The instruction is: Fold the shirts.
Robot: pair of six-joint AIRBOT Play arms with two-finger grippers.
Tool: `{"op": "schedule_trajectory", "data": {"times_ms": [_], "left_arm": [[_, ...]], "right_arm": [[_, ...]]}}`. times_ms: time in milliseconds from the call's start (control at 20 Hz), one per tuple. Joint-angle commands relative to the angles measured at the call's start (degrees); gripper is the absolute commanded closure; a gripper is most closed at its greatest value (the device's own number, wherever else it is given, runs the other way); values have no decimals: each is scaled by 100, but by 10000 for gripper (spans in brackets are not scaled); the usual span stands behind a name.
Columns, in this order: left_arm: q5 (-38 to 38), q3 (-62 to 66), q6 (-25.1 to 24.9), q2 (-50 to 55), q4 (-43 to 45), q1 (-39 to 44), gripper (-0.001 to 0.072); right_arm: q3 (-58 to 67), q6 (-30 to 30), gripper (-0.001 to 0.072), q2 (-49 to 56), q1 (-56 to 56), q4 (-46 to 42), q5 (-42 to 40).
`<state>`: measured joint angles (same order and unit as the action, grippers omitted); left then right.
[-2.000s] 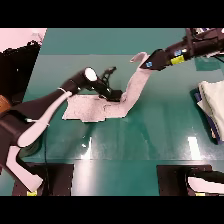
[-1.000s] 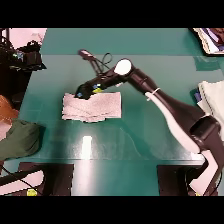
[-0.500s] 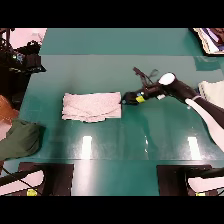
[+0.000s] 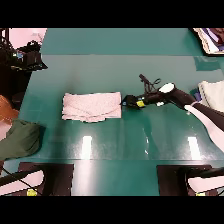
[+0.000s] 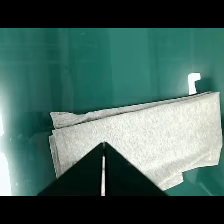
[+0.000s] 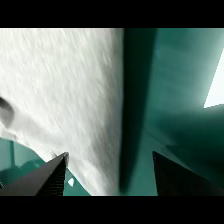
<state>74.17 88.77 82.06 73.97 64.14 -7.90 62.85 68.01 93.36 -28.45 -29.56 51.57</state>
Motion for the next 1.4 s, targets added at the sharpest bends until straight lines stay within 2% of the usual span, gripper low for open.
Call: {"op": "schedule_trajectory", "data": {"times_ms": [0,100,200,250,300,350,500,650,950,1200,1350], "left_arm": [[0,-2,-2,-4,-13,0,681],[39,-2,-4,-4,-11,0,681],[63,-2,-2,-4,-13,0,682],[116,-2,-2,-4,-22,0,682],[177,-2,-2,-4,-57,0,682],[197,-2,-2,-4,-146,15,682],[125,-2,0,-7,-249,459,683],[85,-2,-4,-7,-247,1268,683],[-535,-2,0,-4,-249,2498,682],[-1307,-2,2,-4,-247,3016,682],[-1414,-2,24,-4,-308,3077,682]], "right_arm": [[728,7,126,717,-457,525,44],[1244,9,200,1180,-713,763,439],[1709,11,225,1530,-916,750,719],[1923,9,416,1655,-979,739,817],[2100,4,664,1725,-1014,697,887],[2238,-4,700,1744,-1012,693,903],[2549,-9,701,1582,-776,479,892],[2669,280,701,1034,-66,-369,914],[2669,509,701,-315,2457,-1875,1379],[2669,503,701,-761,4651,-2000,1298],[2669,452,701,-754,5565,-2000,1231]]}}
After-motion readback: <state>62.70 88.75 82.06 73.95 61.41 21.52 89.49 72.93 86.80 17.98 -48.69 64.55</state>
